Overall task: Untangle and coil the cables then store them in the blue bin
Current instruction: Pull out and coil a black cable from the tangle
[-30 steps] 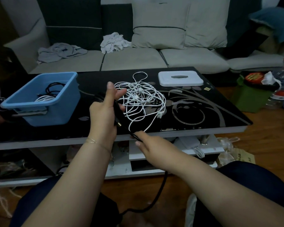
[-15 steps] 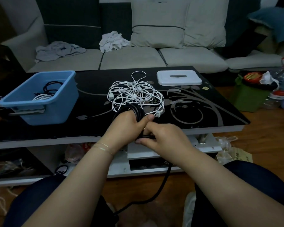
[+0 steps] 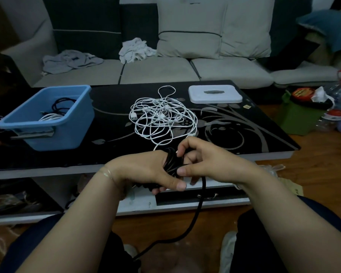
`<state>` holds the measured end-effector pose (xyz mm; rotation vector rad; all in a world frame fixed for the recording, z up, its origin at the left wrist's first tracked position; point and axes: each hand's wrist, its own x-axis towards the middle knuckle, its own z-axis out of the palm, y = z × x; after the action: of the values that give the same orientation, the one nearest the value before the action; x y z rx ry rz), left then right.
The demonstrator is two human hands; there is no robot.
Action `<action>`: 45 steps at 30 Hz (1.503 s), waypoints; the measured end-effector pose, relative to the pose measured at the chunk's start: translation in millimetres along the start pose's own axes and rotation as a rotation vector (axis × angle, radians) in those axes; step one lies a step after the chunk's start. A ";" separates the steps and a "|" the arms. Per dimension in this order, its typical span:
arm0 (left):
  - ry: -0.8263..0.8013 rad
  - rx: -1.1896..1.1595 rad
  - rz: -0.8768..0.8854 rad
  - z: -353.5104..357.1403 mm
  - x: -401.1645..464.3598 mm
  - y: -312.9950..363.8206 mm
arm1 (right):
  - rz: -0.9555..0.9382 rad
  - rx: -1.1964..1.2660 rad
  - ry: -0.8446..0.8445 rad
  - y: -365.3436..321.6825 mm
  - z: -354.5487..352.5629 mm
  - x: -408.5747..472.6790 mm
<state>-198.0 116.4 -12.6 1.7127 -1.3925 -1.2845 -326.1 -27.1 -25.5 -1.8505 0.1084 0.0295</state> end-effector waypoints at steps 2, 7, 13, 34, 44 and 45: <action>0.012 -0.025 -0.016 2.1 -2.2 4.2 | 0.013 0.031 -0.055 -1.0 -5.1 -0.1; 0.066 -0.117 -0.042 6.3 -3.2 4.3 | -0.018 -0.052 0.114 3.4 -7.2 3.3; 0.055 -0.503 0.286 5.6 -7.0 1.3 | -0.124 0.012 0.433 6.0 -15.3 12.6; 0.732 -1.284 0.518 -11.7 4.2 10.5 | 0.039 -0.595 0.235 27.0 55.3 25.3; 1.217 -0.596 0.398 -5.5 11.0 3.4 | 0.168 -0.292 0.037 18.6 54.9 19.6; 1.233 -0.502 0.403 -4.6 11.7 4.2 | 0.157 -0.306 0.044 18.1 53.3 20.2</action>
<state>-195.5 103.5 -10.9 1.3135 -0.5320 -0.1572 -305.7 17.9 -59.2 -2.1450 0.2935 0.1207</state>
